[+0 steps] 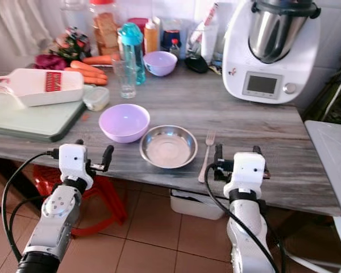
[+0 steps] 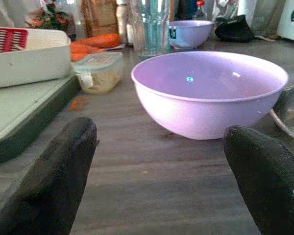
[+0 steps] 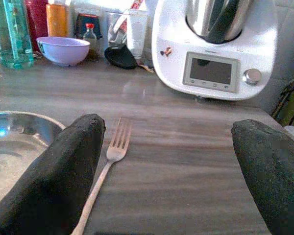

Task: Setting the table

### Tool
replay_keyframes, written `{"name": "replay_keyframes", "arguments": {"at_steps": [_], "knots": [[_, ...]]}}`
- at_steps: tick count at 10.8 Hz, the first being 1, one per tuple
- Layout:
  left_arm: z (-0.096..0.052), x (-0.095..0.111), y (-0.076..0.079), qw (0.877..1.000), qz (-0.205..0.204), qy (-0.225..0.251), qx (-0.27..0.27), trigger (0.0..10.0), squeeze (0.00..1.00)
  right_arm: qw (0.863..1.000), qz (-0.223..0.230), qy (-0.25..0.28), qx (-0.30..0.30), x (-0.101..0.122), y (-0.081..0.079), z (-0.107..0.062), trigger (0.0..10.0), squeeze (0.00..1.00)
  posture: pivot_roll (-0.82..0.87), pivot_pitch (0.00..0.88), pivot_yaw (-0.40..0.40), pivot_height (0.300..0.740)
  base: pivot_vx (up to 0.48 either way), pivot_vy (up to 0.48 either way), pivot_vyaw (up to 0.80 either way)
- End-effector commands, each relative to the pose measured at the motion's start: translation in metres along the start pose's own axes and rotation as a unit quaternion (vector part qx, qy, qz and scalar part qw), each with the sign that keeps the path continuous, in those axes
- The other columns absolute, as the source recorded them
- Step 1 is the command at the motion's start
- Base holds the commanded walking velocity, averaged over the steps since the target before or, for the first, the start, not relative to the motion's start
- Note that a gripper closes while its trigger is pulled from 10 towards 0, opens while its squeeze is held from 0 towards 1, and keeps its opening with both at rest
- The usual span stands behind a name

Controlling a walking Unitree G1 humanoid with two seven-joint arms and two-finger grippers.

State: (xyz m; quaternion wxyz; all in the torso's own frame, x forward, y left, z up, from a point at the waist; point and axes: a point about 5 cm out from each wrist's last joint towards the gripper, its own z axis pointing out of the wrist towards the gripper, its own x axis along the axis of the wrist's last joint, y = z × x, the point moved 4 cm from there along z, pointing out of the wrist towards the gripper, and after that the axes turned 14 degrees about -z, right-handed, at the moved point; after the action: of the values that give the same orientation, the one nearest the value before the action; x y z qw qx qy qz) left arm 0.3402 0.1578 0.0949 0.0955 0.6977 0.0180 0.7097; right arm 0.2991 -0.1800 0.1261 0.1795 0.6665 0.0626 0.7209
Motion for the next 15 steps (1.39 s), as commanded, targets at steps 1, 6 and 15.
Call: {"name": "replay_keyframes", "arguments": {"at_steps": [1, 6, 15], "knots": [[0.003, 0.003, 0.001, 1.0, 0.006, 0.004, -0.001, 10.0, 0.0, 1.0, 0.003, 0.006, -0.004, 0.002, 0.002, 0.002, 10.0, 0.0, -0.01, 0.0, 0.008, 0.74, 0.0, 0.0, 0.0], [0.004, 0.001, 0.004, 1.0, 0.008, 0.002, -0.004, 10.0, 0.0, 1.0, 0.011, 0.004, -0.01, 0.001, 0.004, 0.006, 10.0, 0.0, -0.02, 0.0, 0.011, 0.74, -0.283, 0.0, 0.0], [0.003, -0.005, 0.013, 0.999, 0.021, -0.001, -0.028, 10.0, 0.0, 1.0, 0.012, 0.003, -0.008, 0.0, 0.004, 0.007, 10.0, 0.0, -0.03, 0.0, 0.006, 0.74, -0.231, 0.0, 0.0]]}}
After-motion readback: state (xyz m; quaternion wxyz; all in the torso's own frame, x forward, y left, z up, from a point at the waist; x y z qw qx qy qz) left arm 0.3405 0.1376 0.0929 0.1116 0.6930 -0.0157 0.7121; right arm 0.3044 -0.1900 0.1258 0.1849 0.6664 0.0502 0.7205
